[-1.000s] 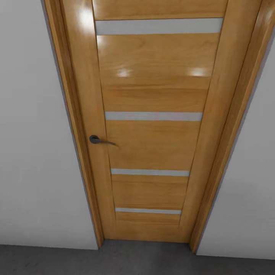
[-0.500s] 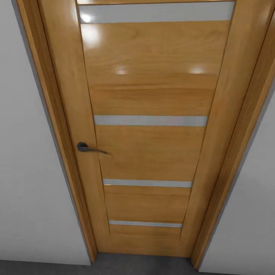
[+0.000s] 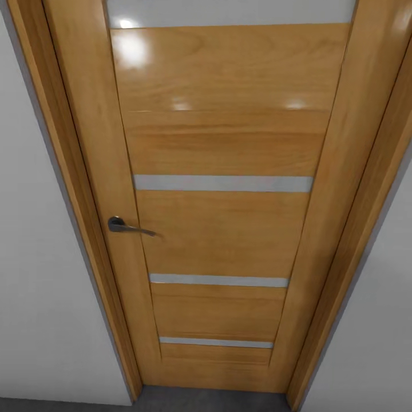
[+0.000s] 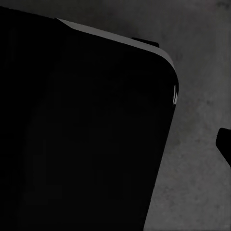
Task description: Move the two storage containers from the living room to the garage. In the garage, place one container on the floor and stack the other container on top of it (either order is fine).
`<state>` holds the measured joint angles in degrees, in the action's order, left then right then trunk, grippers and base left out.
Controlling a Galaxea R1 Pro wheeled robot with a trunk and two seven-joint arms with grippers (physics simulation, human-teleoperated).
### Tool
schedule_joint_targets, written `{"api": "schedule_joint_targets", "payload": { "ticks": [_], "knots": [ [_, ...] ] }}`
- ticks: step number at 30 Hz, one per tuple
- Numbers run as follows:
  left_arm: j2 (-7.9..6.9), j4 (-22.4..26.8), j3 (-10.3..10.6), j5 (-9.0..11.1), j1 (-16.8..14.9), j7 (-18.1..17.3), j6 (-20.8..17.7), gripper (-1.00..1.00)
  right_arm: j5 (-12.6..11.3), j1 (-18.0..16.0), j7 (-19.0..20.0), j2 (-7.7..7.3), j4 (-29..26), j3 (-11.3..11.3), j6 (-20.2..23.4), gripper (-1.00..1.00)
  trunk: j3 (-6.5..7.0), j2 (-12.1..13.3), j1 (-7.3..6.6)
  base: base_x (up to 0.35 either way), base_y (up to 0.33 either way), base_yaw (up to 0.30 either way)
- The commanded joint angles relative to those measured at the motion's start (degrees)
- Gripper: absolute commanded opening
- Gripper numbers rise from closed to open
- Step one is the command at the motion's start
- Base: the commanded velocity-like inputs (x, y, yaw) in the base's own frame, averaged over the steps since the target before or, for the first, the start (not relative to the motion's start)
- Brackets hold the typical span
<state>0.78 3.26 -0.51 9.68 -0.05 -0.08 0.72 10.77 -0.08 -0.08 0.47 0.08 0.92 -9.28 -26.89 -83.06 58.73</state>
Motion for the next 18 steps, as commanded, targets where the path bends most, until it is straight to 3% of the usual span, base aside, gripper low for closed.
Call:
{"api": "schedule_joint_targets", "payload": {
  "ticks": [1, 7, 10, 18],
  "knots": [
    [0.27, 0.1, 0.0, 0.6, 0.0, 0.0, 0.1, 1.00, -0.1, -0.3, 0.3, 0.33, 0.3, 0.4, 0.2, 1.00, -0.04, 0.0, 0.00, 0.000, 0.000, 0.000],
    [0.17, 0.1, -0.1, 0.6, 0.0, 0.0, 0.1, 1.00, -2.0, -2.3, 1.7, 1.94, 0.9, 2.4, 1.3, 1.00, -0.04, 0.0, 0.00, 0.000, 0.000, 0.000],
    [0.11, 0.1, -0.1, 0.6, 0.0, 0.0, 0.1, 1.00, -1.4, -1.9, 0.7, 0.98, 0.5, 1.4, 0.3, 1.00, -0.04, 0.0, 0.00, 0.000, 0.000, 0.000],
    [0.10, 0.1, -0.2, 0.6, 0.0, 0.0, 0.1, 1.00, 0.9, -1.2, -0.6, 0.75, 0.4, -1.2, -0.4, 1.00, -0.04, 0.0, 0.00, -0.012, 0.000, 0.000]
  ]
}}
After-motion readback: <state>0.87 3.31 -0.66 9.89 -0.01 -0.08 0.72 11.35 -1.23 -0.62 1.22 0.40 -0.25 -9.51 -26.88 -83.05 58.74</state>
